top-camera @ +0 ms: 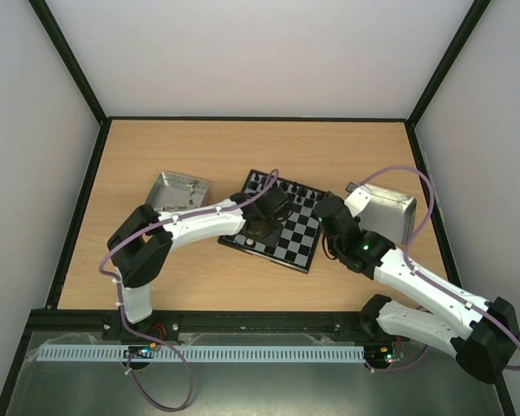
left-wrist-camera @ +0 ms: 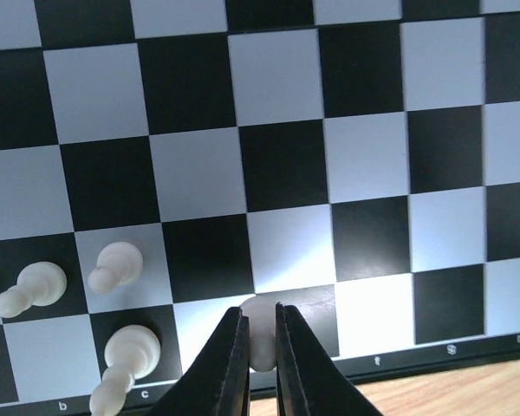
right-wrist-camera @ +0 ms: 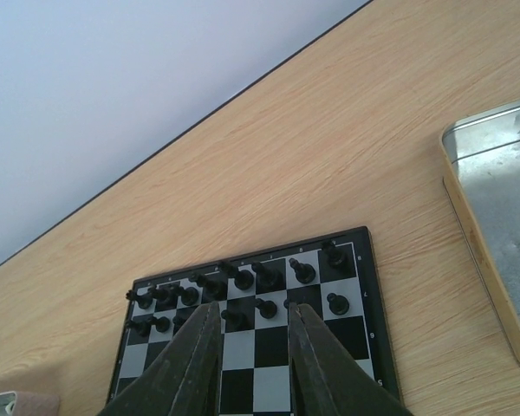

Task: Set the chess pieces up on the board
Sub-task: Place the chess piece on the chessboard.

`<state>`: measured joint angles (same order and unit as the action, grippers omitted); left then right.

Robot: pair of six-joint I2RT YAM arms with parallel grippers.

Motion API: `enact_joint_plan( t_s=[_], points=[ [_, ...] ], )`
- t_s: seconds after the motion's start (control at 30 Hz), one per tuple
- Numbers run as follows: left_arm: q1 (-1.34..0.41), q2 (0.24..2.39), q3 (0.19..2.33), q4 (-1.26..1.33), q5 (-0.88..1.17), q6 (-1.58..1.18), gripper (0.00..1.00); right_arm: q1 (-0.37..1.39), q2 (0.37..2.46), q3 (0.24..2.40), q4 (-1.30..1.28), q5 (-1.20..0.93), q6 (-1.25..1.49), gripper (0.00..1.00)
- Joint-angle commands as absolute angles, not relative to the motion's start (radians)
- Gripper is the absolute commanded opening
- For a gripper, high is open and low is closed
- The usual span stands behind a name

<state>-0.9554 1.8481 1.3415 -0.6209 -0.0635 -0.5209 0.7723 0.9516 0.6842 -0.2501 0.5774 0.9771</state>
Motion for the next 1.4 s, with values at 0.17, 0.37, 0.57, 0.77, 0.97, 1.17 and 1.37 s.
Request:
enact_joint_plan(
  t_s=[0.17, 0.37, 0.57, 0.77, 0.97, 1.17, 1.37],
  points=[
    [-0.957, 1.916, 1.386, -0.675, -0.114, -0.530, 0.09, 0.769, 0.919, 0.655, -0.264, 0.622, 1.008, 0.22],
    [-0.953, 1.944, 1.392, -0.668, -0.124, -0.528, 0.09, 0.769, 0.919, 0.646, -0.254, 0.610, 1.007, 0.22],
    [-0.940, 1.966, 1.401, -0.668, -0.129, -0.526, 0.10, 0.769, 0.920, 0.639, -0.247, 0.605, 1.006, 0.22],
    [-0.934, 1.955, 1.397, -0.659, -0.129, -0.522, 0.18, 0.769, 0.906, 0.624, -0.217, 0.587, 0.997, 0.24],
    [-0.924, 1.948, 1.402, -0.648, -0.126, -0.521, 0.13, 0.769, 0.902, 0.618, -0.202, 0.581, 0.995, 0.25],
    [-0.918, 1.948, 1.400, -0.650, -0.127, -0.515, 0.09, 0.770, 0.903, 0.617, -0.203, 0.576, 0.997, 0.25],
    [-0.913, 1.939, 1.406, -0.648, -0.107, -0.512, 0.17, 0.770, 0.900, 0.618, -0.202, 0.574, 0.997, 0.25]
  ],
)
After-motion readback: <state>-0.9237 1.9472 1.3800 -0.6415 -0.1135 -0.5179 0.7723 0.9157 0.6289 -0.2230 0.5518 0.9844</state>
